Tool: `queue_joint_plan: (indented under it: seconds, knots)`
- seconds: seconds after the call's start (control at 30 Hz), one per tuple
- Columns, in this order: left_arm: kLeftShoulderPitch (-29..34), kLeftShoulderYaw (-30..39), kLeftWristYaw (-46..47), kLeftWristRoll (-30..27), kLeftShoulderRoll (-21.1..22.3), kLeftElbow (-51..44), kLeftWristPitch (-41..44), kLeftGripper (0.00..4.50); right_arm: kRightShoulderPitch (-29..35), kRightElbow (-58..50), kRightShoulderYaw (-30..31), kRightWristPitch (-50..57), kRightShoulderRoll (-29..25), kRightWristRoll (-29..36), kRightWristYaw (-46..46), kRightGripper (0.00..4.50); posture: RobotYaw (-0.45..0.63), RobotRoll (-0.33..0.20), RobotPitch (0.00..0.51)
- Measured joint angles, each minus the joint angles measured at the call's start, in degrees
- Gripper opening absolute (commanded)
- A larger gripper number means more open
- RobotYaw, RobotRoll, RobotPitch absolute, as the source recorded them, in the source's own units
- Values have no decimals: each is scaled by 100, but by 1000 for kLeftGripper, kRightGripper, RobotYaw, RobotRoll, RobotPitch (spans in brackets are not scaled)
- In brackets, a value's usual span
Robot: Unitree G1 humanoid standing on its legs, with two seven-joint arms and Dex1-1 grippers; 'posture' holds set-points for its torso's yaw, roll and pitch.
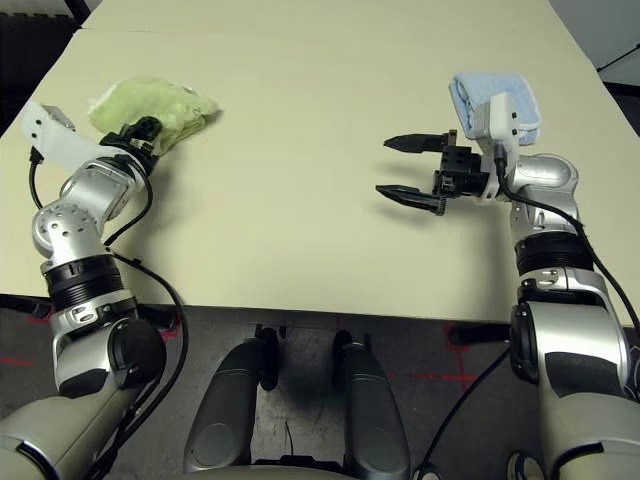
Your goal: Fold the towel and set it aside.
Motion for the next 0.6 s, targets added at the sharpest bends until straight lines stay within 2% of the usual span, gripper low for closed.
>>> queue_joint_plan:
  seconds: [0.1,0.17,0.27,0.4,0.5,0.6]
  knots:
    - [47,-73,-180,-240,299,-65,616,4481,-66,46,2,-37,70,-11,1,4500,78,0,234]
    - [192,-310,-598,-274,757,-98,929,4481,-106,66,4,-66,89,-14,3,4500,76,0,234]
    - [395,-990,-1683,-152,1705,-321,1123,4481,-111,118,4,-74,89,-17,15,4500,73,0,235]
    - [444,-1947,-3370,246,2873,-560,855,4481,-115,122,4,-75,90,-19,26,4500,72,0,235]
    - [392,-2341,-4291,617,3251,-514,494,4481,-116,122,4,-76,90,-19,26,4500,71,0,235]
    - [199,-2715,-4929,1173,3407,-464,-87,4481,-118,123,4,-76,91,-19,25,4500,70,0,236]
